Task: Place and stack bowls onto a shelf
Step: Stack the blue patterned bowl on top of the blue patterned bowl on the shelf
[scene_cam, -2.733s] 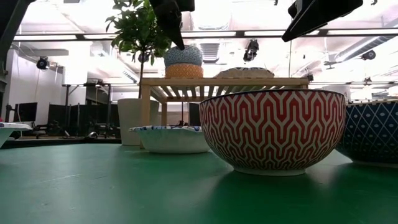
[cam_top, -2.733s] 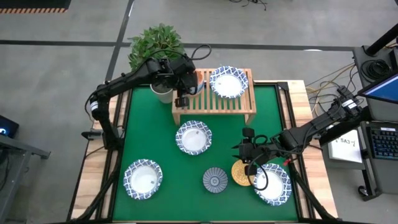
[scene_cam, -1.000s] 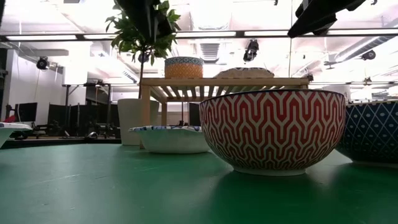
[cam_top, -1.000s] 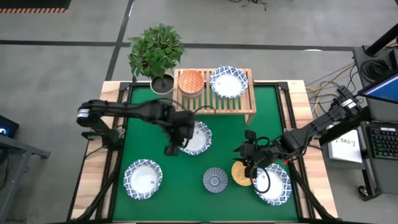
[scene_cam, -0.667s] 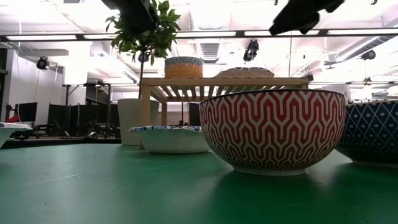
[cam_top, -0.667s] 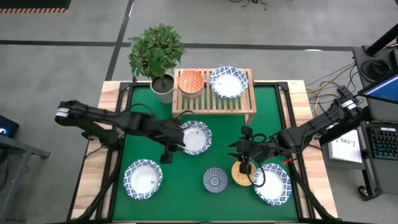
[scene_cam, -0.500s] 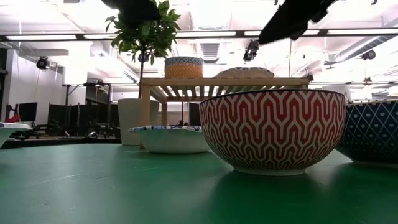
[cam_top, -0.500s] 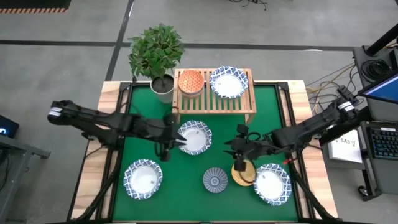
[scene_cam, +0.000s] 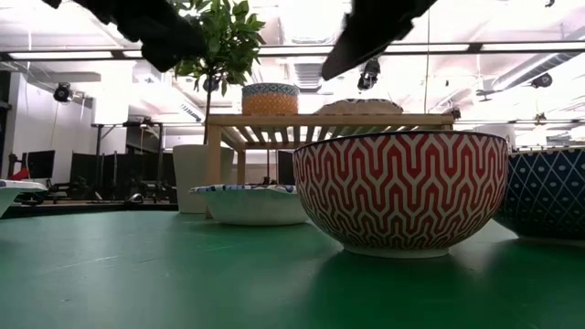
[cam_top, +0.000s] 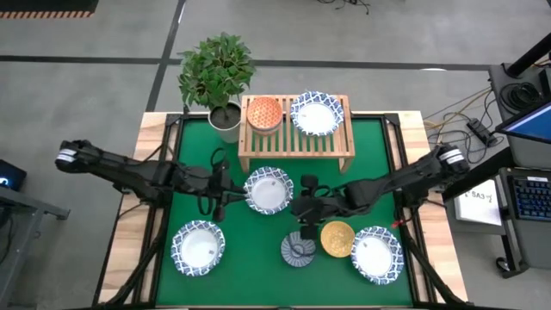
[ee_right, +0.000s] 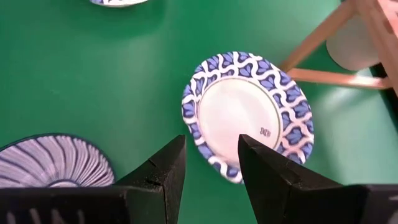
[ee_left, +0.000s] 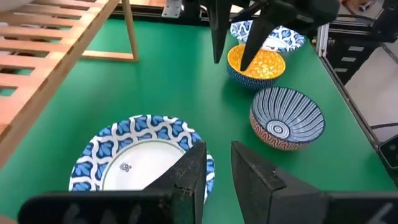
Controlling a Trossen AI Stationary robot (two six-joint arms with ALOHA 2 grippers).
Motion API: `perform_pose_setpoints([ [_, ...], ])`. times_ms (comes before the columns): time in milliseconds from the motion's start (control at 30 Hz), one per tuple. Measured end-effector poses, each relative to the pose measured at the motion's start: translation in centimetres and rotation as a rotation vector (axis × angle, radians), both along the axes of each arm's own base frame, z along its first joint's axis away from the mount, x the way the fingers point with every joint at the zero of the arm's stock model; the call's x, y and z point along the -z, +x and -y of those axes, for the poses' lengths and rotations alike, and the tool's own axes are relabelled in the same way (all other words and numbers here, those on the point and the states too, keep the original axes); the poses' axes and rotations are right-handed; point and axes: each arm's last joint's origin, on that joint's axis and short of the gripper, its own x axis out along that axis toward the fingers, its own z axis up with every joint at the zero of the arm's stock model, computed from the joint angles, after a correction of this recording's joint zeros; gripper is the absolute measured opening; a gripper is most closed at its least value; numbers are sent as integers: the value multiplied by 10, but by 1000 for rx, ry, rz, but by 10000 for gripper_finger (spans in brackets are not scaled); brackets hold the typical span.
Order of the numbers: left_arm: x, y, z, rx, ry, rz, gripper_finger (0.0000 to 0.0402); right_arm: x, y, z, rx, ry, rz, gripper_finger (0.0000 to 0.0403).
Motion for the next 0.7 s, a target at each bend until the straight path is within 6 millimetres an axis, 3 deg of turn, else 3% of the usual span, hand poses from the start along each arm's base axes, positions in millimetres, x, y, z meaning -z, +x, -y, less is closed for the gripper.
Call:
perform_pose_setpoints([
  [233, 16, -5, -1, -6, -12, -8, 56, 12, 38, -2, -43, 0, -63, 137],
  [400, 17, -7, -1, -20, -39, -12, 56, 29, 59, 0, -49, 1, -103, 137],
  [700, 13, -10, -2, -21, -44, 9, 56, 63, 78, 8, -47, 13, -189, 137],
])
